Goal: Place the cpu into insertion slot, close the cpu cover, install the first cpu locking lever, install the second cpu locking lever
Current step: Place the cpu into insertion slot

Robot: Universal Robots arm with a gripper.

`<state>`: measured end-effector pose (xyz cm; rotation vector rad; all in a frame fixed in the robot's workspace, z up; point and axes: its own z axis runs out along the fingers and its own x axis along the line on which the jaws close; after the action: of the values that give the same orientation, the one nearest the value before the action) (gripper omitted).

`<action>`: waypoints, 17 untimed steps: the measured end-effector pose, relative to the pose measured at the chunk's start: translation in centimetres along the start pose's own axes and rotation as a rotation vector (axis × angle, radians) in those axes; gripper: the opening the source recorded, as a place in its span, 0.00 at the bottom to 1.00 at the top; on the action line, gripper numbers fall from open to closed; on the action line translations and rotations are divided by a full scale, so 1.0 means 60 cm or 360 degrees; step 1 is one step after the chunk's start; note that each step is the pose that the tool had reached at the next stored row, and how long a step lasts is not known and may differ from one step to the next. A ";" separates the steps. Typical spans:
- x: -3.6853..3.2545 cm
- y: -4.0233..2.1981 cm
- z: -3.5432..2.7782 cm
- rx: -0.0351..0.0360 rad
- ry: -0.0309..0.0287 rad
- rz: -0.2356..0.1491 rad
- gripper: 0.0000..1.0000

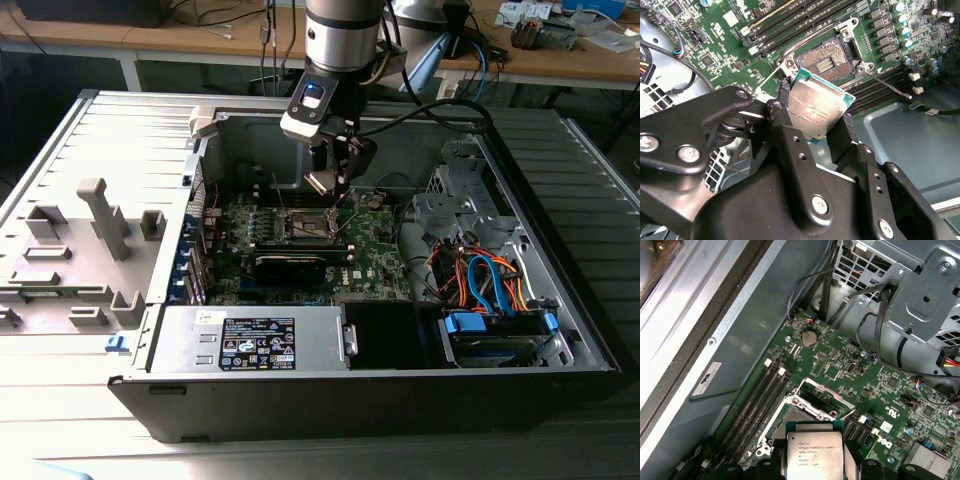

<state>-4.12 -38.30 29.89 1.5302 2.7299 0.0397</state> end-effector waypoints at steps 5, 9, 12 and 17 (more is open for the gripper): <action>0.000 0.000 0.001 0.0000 -0.00005 0.0021 0.55; 0.000 0.000 0.001 0.0000 -0.00010 0.0039 0.55; 0.000 0.000 0.002 0.0000 -0.00015 0.0054 0.55; 0.000 0.000 0.002 0.0000 -0.00020 0.0072 0.55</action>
<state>-4.12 -38.30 29.75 1.5910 2.6943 0.0392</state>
